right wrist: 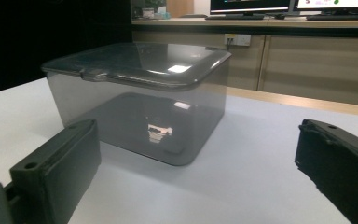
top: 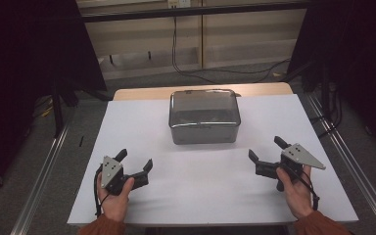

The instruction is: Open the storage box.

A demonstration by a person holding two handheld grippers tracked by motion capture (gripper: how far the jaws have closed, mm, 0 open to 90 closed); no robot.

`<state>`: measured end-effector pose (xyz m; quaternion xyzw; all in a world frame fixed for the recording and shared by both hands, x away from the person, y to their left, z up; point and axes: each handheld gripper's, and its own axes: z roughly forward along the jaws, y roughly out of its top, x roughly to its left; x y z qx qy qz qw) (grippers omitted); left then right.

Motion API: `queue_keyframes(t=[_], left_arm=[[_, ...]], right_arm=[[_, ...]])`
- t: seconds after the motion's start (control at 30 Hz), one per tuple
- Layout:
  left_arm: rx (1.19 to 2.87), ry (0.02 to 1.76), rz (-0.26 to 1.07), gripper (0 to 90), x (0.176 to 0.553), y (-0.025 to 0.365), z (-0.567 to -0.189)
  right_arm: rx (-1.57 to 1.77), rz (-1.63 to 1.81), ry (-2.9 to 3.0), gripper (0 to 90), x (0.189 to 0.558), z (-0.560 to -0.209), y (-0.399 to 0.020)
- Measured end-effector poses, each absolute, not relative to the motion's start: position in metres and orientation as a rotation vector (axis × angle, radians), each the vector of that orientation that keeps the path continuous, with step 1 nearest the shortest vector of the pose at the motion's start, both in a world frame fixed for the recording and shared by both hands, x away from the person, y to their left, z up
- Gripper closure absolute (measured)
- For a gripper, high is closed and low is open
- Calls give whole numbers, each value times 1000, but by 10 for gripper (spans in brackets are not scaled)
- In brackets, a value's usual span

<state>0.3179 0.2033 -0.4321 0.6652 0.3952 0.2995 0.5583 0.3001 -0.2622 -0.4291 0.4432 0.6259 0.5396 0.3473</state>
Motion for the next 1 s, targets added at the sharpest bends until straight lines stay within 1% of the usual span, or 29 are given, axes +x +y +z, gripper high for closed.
queue_keyframes(t=[1.0], left_arm=[[1563,938,707,36,319,204,-433]], right_arm=[[1067,1420,1744,0,332,-419,-220]])
